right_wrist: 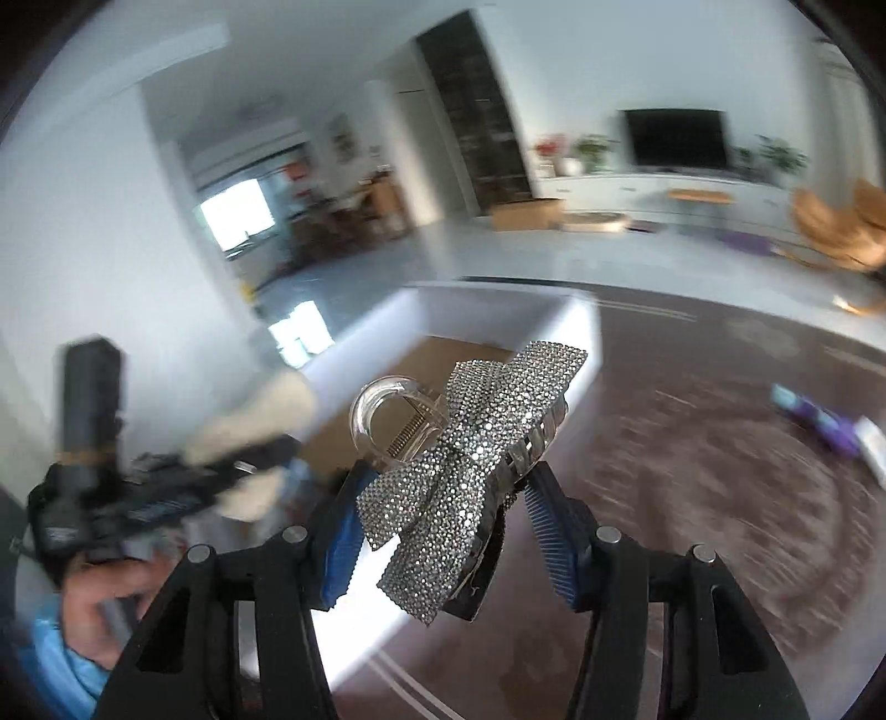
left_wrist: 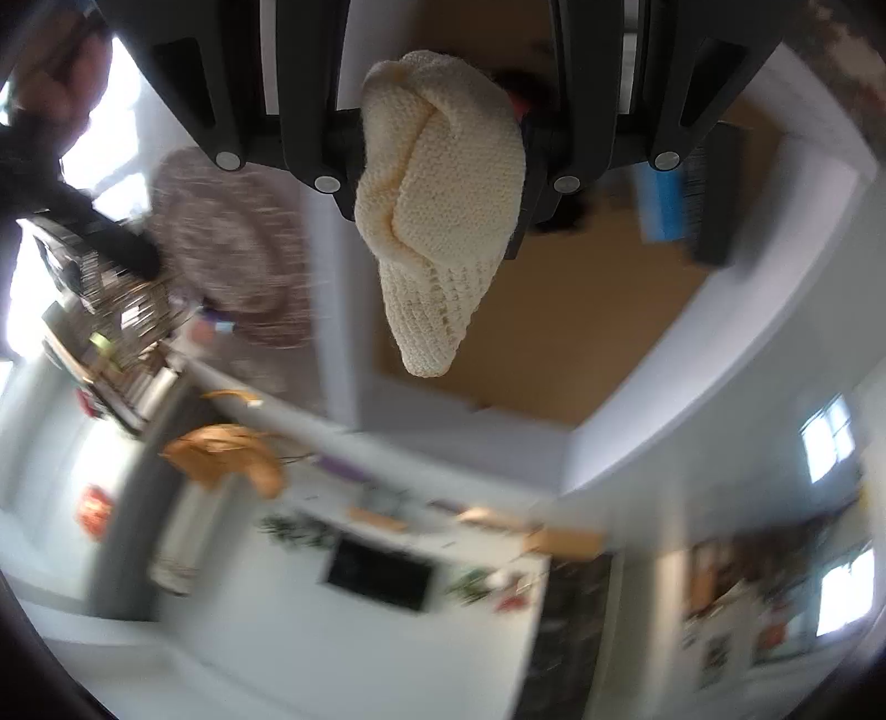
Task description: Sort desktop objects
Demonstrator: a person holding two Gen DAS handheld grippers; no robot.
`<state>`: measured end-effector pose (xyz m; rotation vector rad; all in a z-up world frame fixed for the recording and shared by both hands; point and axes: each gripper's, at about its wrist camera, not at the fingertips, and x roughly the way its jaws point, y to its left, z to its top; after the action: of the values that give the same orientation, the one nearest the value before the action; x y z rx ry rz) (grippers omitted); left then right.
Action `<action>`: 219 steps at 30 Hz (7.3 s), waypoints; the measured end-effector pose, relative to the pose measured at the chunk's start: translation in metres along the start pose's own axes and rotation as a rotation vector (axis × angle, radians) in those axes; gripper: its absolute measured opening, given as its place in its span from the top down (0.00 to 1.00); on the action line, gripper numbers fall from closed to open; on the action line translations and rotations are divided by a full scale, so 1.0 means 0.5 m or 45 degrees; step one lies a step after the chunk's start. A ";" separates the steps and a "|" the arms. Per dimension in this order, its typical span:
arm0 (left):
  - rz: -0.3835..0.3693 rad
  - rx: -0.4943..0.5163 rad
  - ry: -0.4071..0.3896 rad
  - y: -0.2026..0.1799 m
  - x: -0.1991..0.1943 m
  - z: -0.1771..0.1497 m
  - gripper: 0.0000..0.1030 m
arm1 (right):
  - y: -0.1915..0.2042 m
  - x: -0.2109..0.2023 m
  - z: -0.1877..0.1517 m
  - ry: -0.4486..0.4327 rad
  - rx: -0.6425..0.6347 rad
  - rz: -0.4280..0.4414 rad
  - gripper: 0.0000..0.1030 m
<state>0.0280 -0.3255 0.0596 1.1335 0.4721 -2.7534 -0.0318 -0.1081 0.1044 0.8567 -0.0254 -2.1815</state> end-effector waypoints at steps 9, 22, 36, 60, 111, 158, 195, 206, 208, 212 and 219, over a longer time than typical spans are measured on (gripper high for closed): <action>0.165 -0.161 0.250 0.106 0.093 -0.041 0.20 | 0.088 0.234 0.026 0.273 0.006 0.071 0.26; 0.035 -0.047 0.004 -0.032 0.001 -0.085 0.17 | -0.119 0.021 -0.119 0.028 -0.107 -0.321 0.00; -0.339 0.397 0.202 -0.444 0.099 -0.225 0.00 | -0.515 -0.163 -0.355 0.293 0.137 -0.824 0.00; -0.051 0.537 0.222 -0.626 0.422 -0.175 0.00 | -0.544 -0.174 -0.358 0.291 0.252 -0.759 0.00; -0.048 0.534 0.223 -0.621 0.413 -0.172 0.00 | -0.840 -0.159 -0.245 0.283 0.314 -0.820 0.00; -0.362 0.975 0.374 -0.688 0.471 -0.122 0.00 | -0.650 -0.249 -0.362 0.249 0.293 -0.831 0.14; -0.466 1.002 0.327 -0.913 0.612 -0.010 0.62 | -0.643 -0.250 -0.362 0.258 0.298 -0.802 0.09; -0.185 0.646 0.181 -0.623 0.342 -0.208 0.62 | -0.643 -0.249 -0.362 0.264 0.295 -0.799 0.08; -0.167 0.574 0.176 -0.577 0.319 -0.220 0.62 | -0.644 -0.252 -0.362 0.264 0.296 -0.798 0.08; -0.166 0.524 0.174 -0.550 0.308 -0.230 0.61 | -0.642 -0.253 -0.360 0.261 0.291 -0.795 0.13; -0.123 0.644 0.195 -0.580 0.313 -0.254 0.24 | -0.568 -0.212 -0.340 0.221 0.248 -0.733 0.44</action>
<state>-0.0663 -0.0093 -0.0665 1.4621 -0.1810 -2.9725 -0.0698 0.2032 -0.0456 1.2845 0.1091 -2.6552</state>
